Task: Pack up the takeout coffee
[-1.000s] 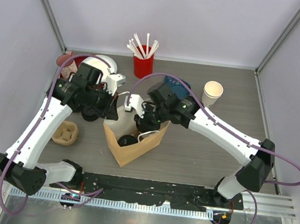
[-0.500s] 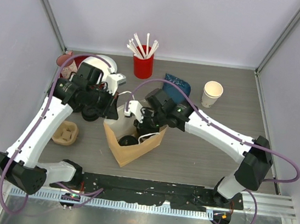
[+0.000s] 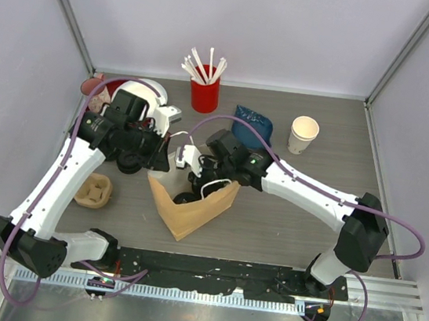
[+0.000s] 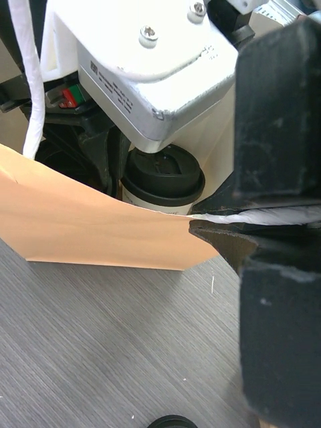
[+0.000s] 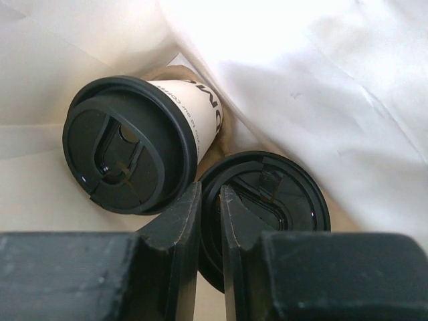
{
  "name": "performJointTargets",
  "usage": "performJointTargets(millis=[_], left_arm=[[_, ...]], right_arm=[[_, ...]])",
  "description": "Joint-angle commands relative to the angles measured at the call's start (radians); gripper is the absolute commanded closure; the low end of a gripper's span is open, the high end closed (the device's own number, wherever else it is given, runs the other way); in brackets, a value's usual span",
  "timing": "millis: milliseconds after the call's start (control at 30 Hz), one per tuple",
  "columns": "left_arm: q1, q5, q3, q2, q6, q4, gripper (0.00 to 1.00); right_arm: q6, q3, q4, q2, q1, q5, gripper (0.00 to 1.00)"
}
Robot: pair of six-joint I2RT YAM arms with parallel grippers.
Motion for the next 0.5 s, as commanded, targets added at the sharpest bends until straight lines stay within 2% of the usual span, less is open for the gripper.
performJointTargets(millis=[0, 467], left_arm=[[-0.003, 0.001, 0.009, -0.006, 0.008, 0.023, 1.0], [-0.003, 0.002, 0.016, -0.003, 0.014, 0.021, 1.0]], right_arm=[[0.01, -0.034, -0.01, 0.02, -0.011, 0.013, 0.99], [0.032, -0.091, 0.064, -0.015, -0.009, -0.037, 0.99]])
